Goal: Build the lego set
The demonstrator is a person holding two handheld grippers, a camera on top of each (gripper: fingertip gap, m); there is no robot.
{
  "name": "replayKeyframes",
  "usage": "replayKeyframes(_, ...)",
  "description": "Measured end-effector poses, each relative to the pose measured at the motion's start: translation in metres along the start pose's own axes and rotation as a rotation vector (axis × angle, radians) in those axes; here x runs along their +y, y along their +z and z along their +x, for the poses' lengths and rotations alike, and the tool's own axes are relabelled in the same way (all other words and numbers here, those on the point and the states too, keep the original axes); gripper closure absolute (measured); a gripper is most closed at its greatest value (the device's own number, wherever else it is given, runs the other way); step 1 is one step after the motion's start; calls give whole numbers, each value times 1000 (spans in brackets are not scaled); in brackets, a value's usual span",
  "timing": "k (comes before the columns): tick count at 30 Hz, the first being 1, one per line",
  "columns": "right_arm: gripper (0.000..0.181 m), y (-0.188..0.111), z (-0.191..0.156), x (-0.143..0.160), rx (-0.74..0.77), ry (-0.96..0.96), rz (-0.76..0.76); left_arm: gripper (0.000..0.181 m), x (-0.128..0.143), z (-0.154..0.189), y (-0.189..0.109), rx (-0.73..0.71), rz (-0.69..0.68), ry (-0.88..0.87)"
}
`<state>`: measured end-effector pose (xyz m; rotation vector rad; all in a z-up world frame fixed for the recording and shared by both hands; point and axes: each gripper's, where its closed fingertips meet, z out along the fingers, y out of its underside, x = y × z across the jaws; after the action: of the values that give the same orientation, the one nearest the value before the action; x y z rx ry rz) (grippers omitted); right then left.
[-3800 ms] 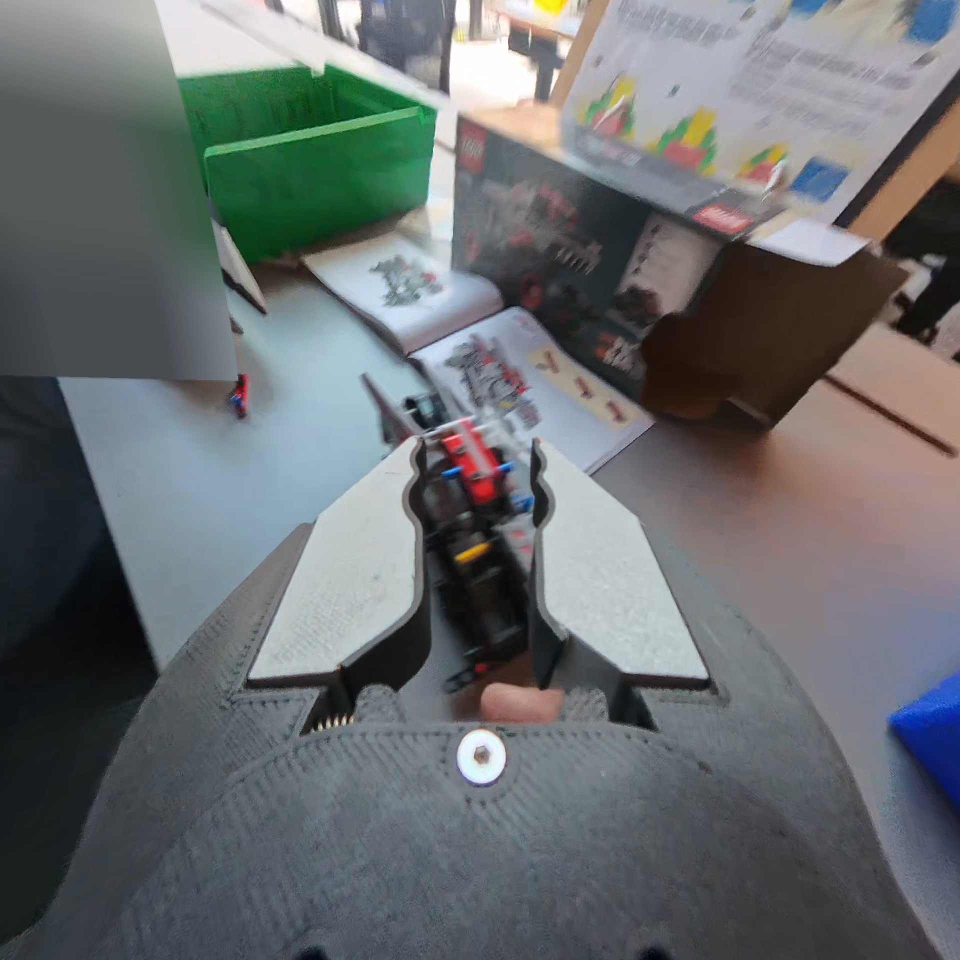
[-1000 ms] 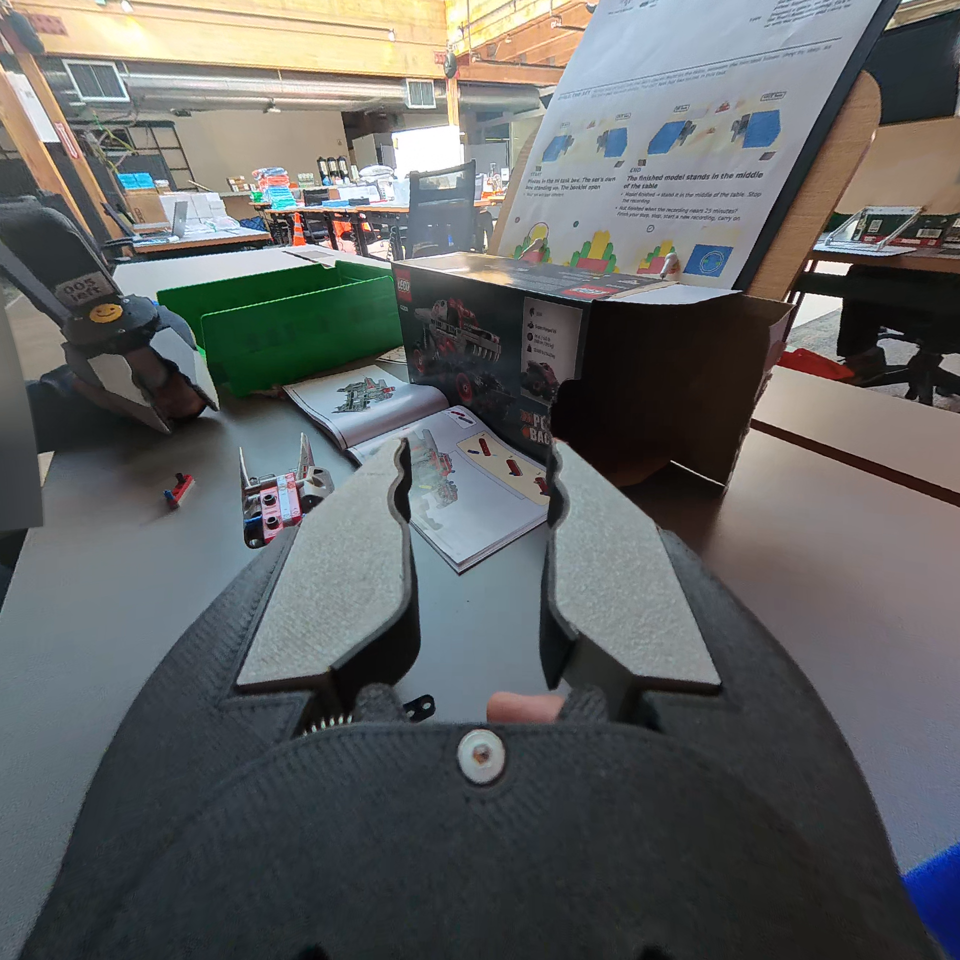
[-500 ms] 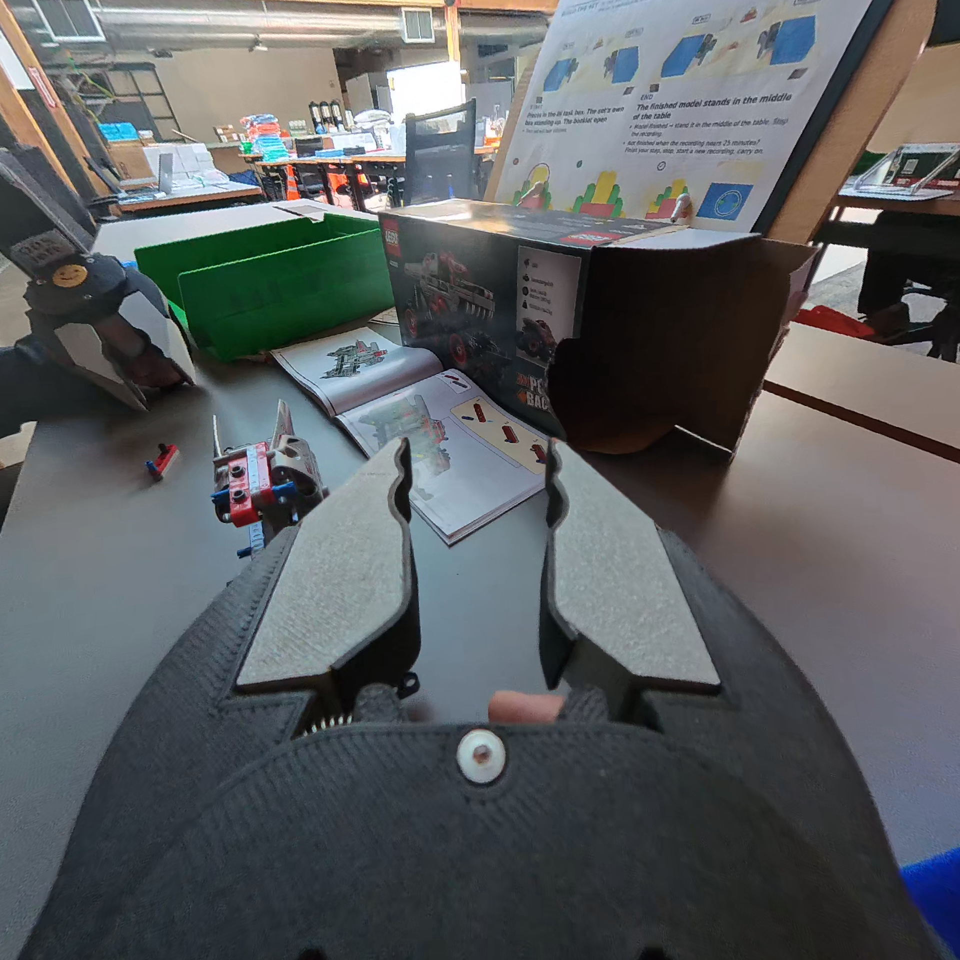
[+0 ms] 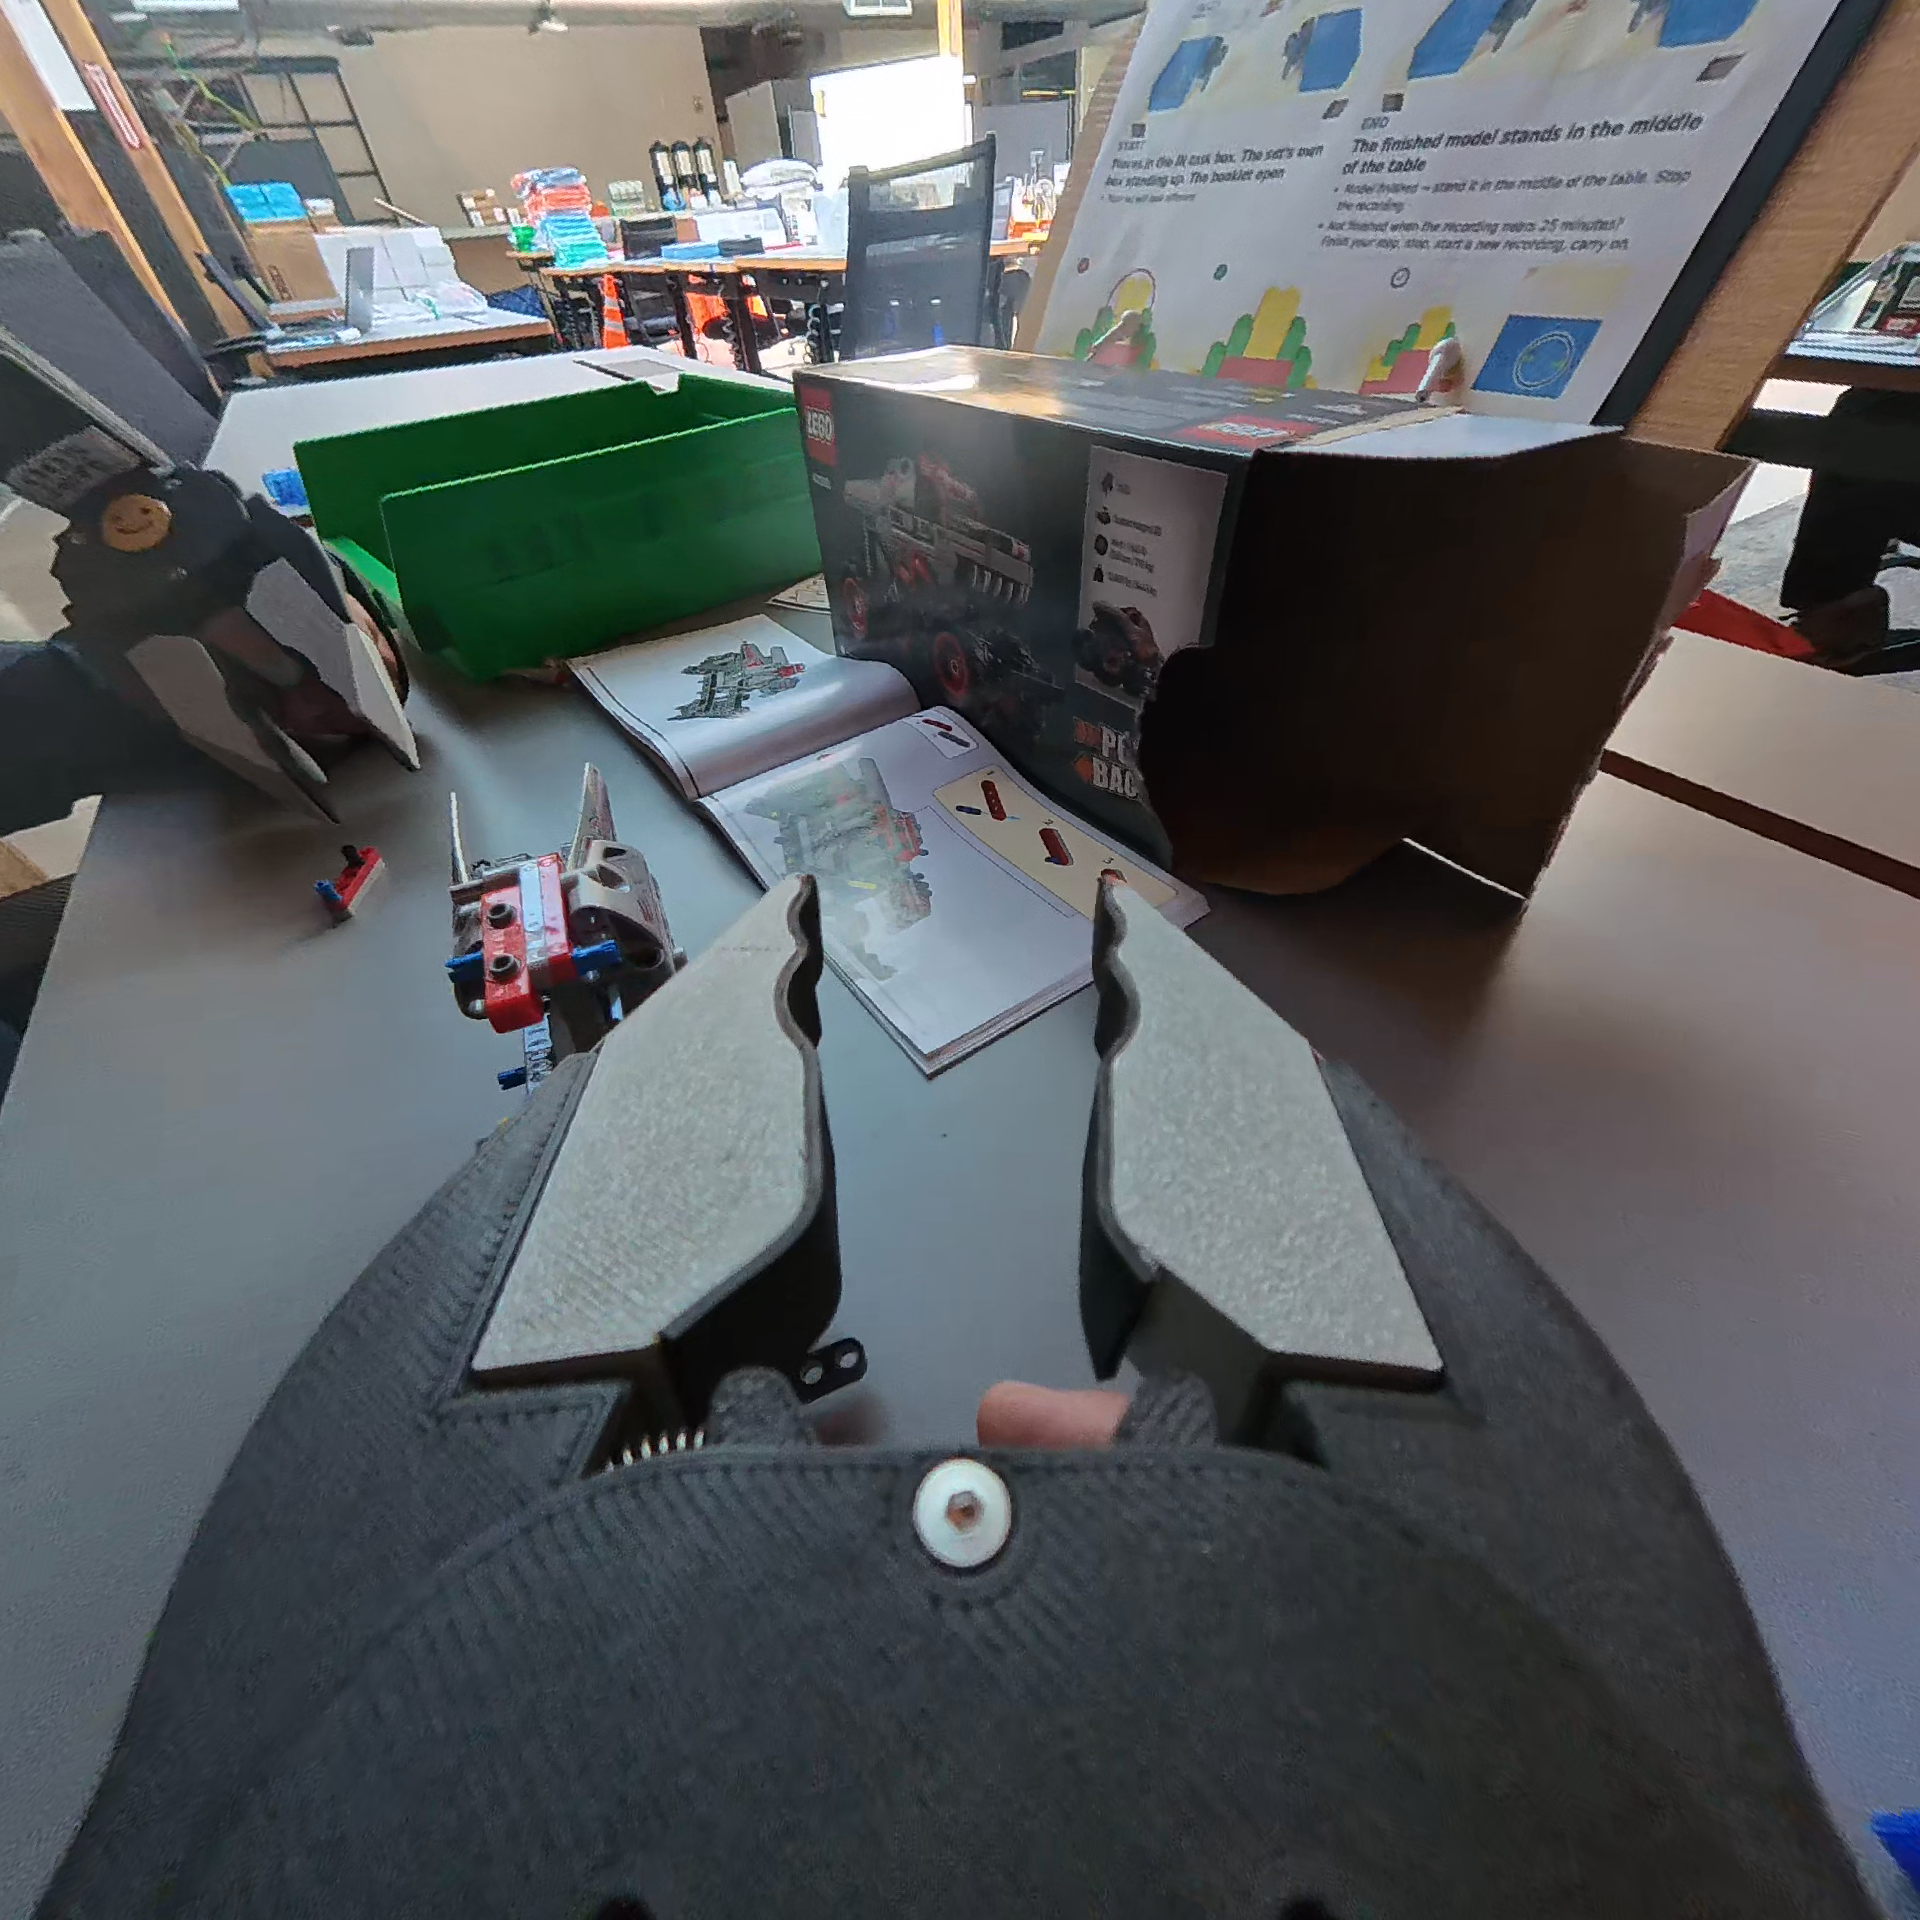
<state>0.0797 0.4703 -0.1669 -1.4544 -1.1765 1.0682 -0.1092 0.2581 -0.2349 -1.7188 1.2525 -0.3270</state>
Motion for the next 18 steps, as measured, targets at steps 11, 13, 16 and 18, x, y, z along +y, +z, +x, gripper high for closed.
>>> replayKeyframes(11, 131, 2, -2, 1, -22, 7, -5, 147, 1, 2, 1, 55, -5, -44)
replayKeyframes(13, 131, 3, -3, 2, -24, 5, -10, 145, 2, 2, 1, 64, -6, -56)
replayKeyframes(16, 132, 3, -2, 3, -21, 2, -13, 139, 2, 1, 2, 68, -11, -69)
replayKeyframes(18, 134, 2, -1, 2, -18, -1, -11, 135, 3, -2, 2, 39, -17, -65)
